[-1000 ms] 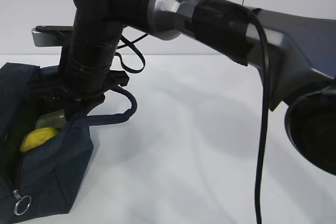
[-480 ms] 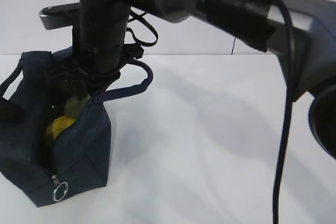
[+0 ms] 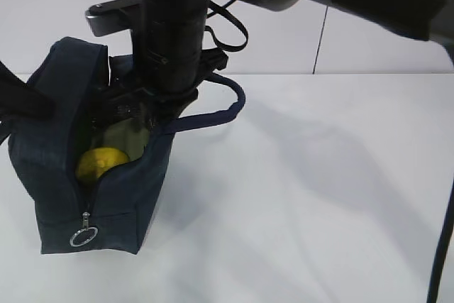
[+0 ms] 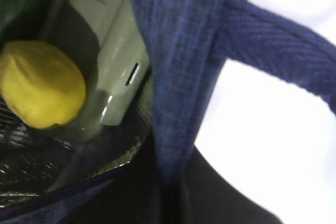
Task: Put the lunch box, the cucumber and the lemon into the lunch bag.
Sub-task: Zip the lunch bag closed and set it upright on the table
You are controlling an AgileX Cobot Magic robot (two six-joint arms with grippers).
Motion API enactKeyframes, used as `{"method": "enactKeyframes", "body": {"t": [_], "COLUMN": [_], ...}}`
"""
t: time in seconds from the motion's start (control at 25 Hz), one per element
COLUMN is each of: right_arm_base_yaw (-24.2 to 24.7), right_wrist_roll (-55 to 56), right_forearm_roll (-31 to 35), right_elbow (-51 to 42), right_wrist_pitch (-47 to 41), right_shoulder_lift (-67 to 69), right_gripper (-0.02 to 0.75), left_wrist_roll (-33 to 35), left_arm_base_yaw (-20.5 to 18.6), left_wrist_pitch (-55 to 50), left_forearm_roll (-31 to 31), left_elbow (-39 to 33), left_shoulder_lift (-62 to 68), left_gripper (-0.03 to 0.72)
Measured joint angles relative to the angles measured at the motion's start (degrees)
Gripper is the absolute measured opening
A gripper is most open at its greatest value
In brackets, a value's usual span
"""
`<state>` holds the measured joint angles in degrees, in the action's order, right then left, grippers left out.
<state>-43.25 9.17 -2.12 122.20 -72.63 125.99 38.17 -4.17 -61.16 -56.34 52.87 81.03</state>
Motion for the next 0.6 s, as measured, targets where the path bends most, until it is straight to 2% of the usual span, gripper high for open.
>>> {"method": "enactKeyframes", "body": {"t": [0.28,0.6], "right_arm_base_yaw": [4.5,6.6], "right_wrist_roll": [0.0,-0.5], "right_forearm_roll": [-0.5,-2.2], "right_elbow": [-6.1,-8.3], "right_wrist_pitch": [0.4,0.4], "right_shoulder_lift": [-4.1,-5.1], "right_gripper": [-0.001,-0.001], "left_wrist_roll": [-0.9,-0.9], "left_arm_base_yaw": [4.5,12.9], "left_wrist_pitch": [-0.1,3.3], "left_forearm_roll": [-2.3,-5.9], "left_elbow": [3.6,7.2], "left_shoulder_lift": [5.0,12.2], "left_gripper": [0.007,0.007]}}
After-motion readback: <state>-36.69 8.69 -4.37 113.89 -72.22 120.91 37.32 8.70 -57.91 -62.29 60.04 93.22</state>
